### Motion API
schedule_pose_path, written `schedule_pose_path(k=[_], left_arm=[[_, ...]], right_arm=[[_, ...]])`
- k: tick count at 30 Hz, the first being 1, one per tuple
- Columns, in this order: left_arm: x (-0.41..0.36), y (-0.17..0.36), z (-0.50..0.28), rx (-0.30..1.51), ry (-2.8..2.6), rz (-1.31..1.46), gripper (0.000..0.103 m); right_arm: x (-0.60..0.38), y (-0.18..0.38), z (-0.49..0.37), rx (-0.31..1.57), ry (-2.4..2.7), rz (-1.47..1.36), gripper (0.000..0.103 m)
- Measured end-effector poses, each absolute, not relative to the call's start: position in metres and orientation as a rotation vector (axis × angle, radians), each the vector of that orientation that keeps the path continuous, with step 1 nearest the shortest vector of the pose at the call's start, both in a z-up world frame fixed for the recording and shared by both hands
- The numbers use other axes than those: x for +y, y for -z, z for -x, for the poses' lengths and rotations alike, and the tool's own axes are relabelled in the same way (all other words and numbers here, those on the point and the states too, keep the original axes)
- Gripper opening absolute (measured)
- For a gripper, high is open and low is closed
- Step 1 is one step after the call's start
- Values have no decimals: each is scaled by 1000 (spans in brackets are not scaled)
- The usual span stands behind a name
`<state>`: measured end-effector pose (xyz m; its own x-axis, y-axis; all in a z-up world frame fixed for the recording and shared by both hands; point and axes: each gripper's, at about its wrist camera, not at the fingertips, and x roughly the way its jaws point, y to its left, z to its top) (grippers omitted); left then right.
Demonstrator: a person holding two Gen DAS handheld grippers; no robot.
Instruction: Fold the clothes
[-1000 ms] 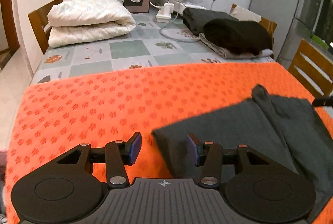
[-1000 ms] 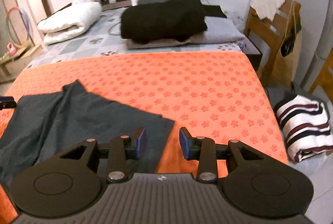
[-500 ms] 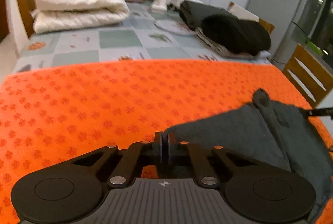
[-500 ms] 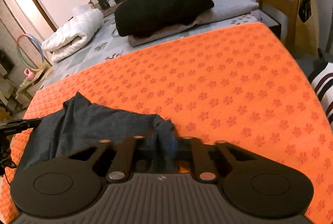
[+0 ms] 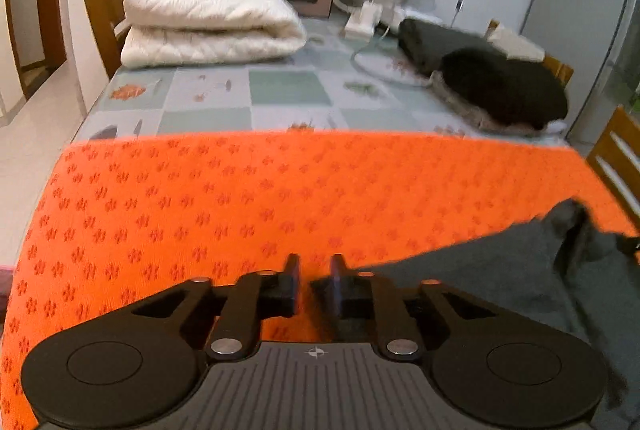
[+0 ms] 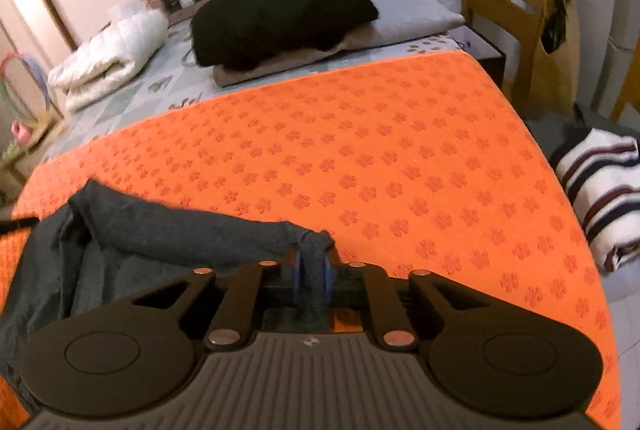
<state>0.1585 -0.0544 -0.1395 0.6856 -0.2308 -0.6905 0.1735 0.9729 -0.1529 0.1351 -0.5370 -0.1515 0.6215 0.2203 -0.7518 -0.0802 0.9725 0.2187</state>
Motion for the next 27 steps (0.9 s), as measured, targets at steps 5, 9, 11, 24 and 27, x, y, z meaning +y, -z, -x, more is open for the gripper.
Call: schedule_pose_path(k=[5, 9, 11, 24, 27], left_arm=[[-67, 112, -139, 703, 280, 41, 41], [-92, 102, -106, 687, 394, -37, 43], [-104, 99, -87, 694, 475, -73, 47], [-186, 108, -3, 624, 866, -441, 55], [-194, 114, 3, 598, 882, -529, 55]], right_arm=[[-522, 122, -122, 819, -176, -36, 40], [-502, 103, -103, 791, -238, 46, 40], [-489, 97, -90, 790, -294, 57, 40], [-379, 102, -9, 796, -740, 330, 40], [-361, 113, -3, 795, -755, 443, 35]])
